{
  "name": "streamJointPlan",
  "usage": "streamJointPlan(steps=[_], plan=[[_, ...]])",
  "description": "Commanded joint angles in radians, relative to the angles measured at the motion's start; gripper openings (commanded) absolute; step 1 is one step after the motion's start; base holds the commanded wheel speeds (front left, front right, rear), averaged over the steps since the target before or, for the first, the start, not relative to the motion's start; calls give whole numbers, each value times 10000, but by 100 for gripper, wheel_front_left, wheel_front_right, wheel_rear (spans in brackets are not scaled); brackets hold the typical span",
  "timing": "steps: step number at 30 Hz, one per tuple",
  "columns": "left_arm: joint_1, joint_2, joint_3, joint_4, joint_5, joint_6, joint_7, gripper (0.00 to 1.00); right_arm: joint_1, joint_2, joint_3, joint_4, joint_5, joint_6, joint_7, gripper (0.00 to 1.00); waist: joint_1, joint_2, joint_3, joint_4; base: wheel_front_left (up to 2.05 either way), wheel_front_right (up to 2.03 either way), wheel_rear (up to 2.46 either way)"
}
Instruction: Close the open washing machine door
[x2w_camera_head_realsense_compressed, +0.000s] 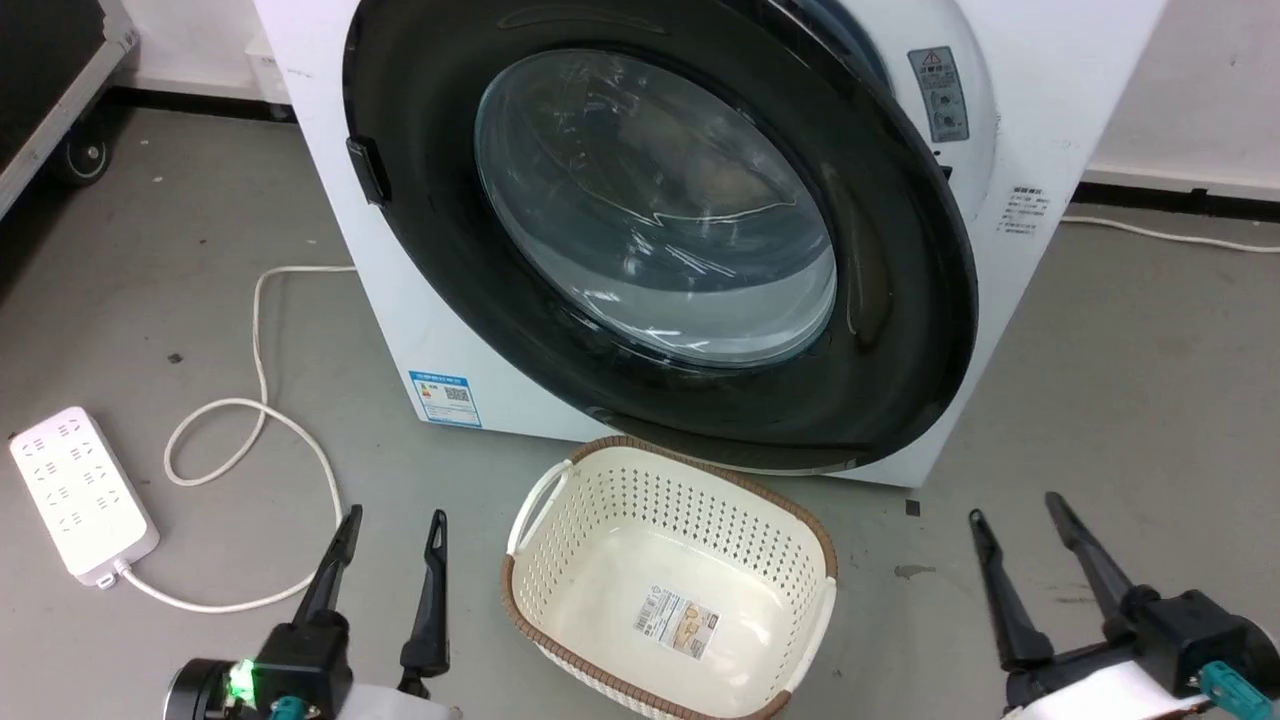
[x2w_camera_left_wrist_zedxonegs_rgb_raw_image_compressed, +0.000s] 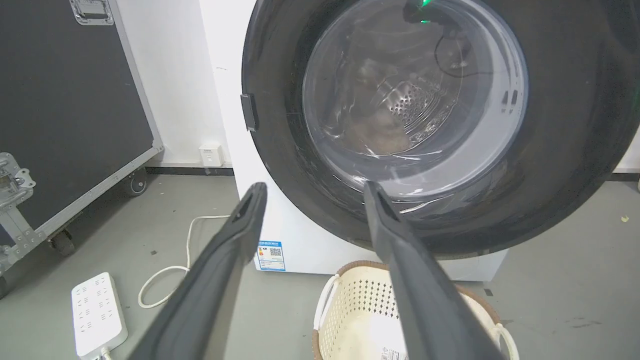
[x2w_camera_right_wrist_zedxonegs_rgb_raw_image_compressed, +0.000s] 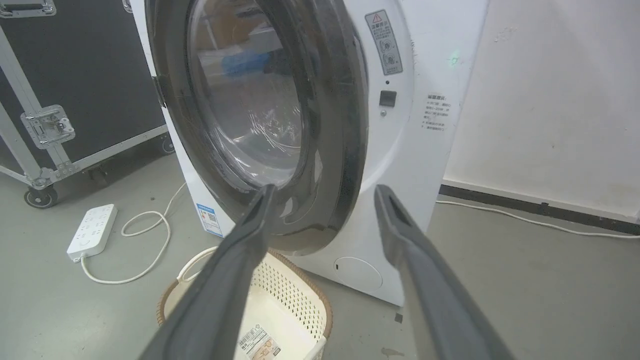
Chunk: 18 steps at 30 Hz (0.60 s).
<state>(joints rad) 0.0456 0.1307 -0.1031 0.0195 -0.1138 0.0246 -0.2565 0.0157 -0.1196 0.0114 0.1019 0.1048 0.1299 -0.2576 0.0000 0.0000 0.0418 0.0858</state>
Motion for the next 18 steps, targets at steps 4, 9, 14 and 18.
streamJointPlan(steps=[4, 9, 14, 18], plan=[[-66, -149, -42, 36, 350, 67, -52, 100, -241, -261, 589, -124, 19, 8, -42, 0, 0, 0, 337, 92, 0, 0, 0], [-273, -270, -113, 12, 430, 40, -52, 100, -1015, -885, 1439, -55, 149, 8, -32, 0, 0, 0, 904, 202, 0, 0, 0], [-643, -457, -284, 30, 422, -15, -52, 100, -2325, -1846, 2184, 403, 850, 8, 141, 0, 0, 0, 1607, 548, 0, 0, 0], [-1043, -596, -413, 23, 358, -26, -53, 100, -3481, -2636, 2602, 836, 1487, 8, 287, 0, 0, 0, 2234, 909, 0, 0, 0]])
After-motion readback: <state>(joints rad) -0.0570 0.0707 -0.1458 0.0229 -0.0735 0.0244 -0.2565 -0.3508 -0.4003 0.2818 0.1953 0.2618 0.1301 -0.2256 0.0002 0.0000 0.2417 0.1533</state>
